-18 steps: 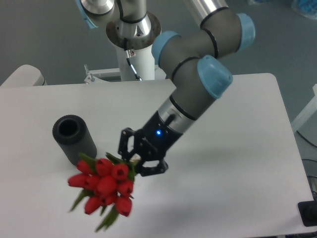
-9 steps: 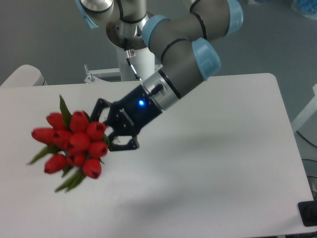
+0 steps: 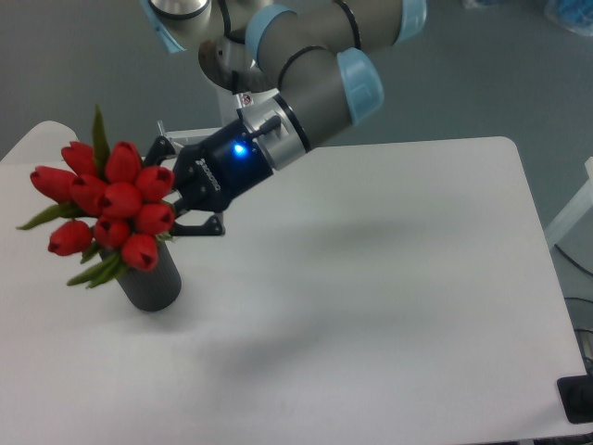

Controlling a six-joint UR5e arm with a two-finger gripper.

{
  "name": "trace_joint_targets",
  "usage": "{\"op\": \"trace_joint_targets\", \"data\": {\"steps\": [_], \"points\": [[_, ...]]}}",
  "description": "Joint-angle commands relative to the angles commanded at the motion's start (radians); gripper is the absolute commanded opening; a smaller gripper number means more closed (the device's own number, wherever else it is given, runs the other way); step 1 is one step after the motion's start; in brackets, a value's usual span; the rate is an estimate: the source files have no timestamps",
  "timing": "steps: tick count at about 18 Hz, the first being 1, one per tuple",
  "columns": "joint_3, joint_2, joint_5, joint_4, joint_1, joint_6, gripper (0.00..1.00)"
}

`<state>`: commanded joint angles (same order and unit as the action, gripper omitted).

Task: Insert the flowers into the vase
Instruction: 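Lower the tulip stems into the vase opening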

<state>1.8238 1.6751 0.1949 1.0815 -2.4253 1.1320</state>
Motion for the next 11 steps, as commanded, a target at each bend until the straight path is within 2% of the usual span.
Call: {"op": "trace_joint_targets", "data": {"steps": [5,8,11], "points": [[0.002,-0.011,-0.006,-0.014,0.043,-0.001,0.00],[0.002,0.005,-0.006,-0.066,0.054,0.000,0.00],[0.000,0.029,-0.005,-0.091,0.066,0.008,0.00]]}}
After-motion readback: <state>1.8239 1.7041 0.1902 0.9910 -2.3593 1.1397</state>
